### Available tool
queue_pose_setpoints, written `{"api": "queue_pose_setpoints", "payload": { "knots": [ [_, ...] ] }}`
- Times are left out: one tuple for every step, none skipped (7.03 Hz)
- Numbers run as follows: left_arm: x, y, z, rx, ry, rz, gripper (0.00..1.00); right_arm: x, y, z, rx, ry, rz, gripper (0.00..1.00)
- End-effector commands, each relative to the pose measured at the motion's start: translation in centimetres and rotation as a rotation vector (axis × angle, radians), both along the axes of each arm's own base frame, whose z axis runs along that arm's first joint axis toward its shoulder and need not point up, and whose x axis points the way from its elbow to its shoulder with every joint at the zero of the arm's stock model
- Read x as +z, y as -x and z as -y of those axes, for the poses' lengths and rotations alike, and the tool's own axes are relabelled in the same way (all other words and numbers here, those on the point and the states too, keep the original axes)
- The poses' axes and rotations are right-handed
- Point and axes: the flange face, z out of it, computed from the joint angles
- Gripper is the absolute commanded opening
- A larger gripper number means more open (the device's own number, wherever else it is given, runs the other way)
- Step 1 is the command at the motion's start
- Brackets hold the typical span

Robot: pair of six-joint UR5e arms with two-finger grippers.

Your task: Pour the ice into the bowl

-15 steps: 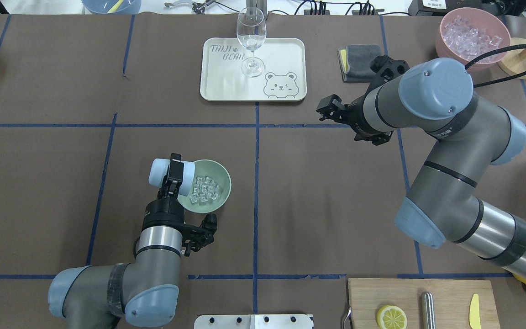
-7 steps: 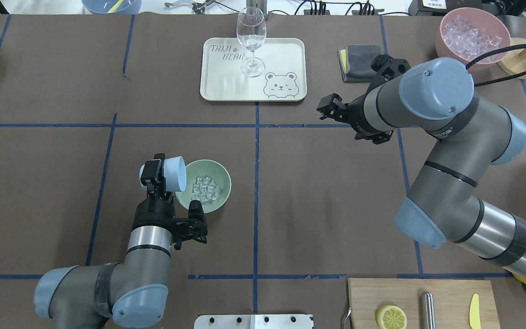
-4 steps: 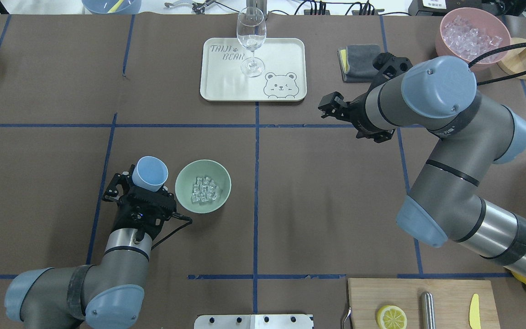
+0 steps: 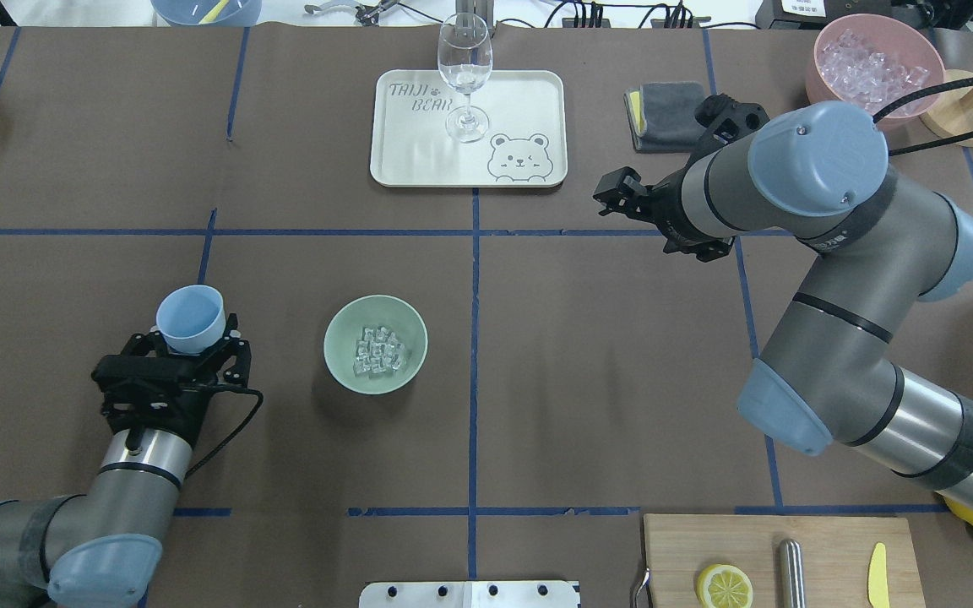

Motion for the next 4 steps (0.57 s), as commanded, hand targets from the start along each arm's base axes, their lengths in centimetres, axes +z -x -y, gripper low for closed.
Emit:
{"api": "queue_pose_setpoints", "payload": {
  "knots": [
    [6.8, 3.8, 0.0, -0.093, -0.074, -0.004, 0.00, -0.2, -0.3, 0.0, 0.003, -0.001, 0.002, 1.00],
    [7.2, 4.1, 0.1, -0.115, -0.083, -0.006, 0.00, -0.5, -0.4, 0.1, 0.005, -0.004, 0.007, 1.00],
    [10.1, 5.0, 0.2, -0.180, -0.110, 0.001, 0.00, -0.7, -0.7, 0.1, 0.006, -0.006, 0.010, 1.00],
    [12.3, 5.1, 0.3, -0.221, -0.109, -0.059, 0.00, -0.8, -0.8, 0.1, 0.008, -0.007, 0.011, 1.00]
  ]
}}
